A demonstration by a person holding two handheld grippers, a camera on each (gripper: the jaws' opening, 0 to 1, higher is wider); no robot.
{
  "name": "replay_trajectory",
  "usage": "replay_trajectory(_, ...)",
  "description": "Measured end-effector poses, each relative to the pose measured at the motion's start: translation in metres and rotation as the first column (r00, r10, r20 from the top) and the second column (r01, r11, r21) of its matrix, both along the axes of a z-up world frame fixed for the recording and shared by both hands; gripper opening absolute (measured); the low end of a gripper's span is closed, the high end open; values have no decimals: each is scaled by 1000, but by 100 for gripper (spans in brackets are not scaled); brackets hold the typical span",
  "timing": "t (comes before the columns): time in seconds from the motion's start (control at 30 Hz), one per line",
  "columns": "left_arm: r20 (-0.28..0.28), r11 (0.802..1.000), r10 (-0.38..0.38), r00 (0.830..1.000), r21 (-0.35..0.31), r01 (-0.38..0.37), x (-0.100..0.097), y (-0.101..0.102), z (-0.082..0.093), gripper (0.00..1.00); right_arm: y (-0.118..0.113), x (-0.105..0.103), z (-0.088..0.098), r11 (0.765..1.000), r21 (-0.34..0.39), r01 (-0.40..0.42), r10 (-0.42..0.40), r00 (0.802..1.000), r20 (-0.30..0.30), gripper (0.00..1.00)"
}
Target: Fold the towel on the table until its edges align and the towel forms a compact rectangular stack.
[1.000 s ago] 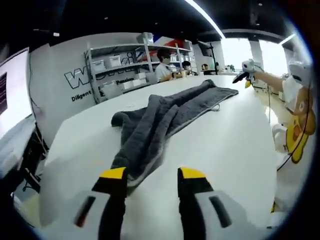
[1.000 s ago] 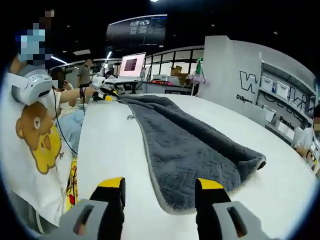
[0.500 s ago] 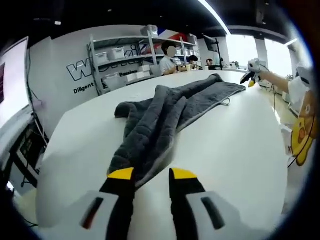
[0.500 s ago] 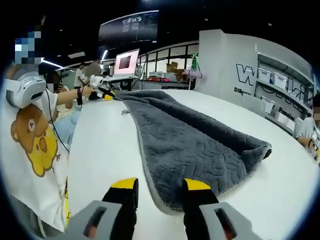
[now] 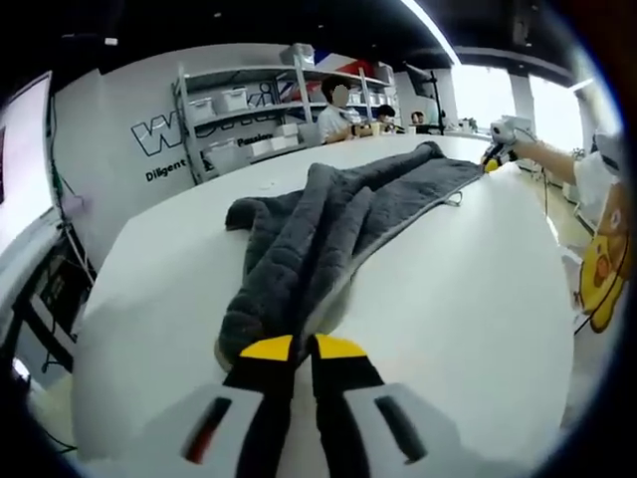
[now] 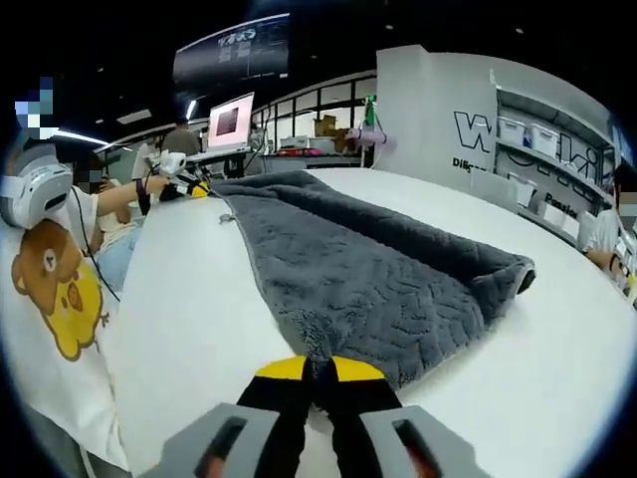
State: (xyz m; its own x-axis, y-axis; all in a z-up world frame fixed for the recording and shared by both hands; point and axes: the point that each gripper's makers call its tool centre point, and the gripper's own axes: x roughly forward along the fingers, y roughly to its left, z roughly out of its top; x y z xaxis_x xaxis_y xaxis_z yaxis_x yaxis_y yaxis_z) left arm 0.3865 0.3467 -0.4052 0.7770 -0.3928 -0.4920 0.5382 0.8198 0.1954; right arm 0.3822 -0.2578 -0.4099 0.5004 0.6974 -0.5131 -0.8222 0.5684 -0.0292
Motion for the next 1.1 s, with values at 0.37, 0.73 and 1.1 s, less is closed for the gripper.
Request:
replay_trajectory(0.37,98,996,33,995,-84,-25,-8,0,52,3,-18,5,64,995,68,70,-81,980,181,5)
replay_trajectory(0.73,323,994,24,946,-109,11,-15,-22,158,3,-36,13,174,974,183,135,-201,886,418,4)
replay_trajectory(1.1,449,998,10,893,-61,19,-10,-28,248,3,-46,26,268,958,245,150,-265,788,555,4)
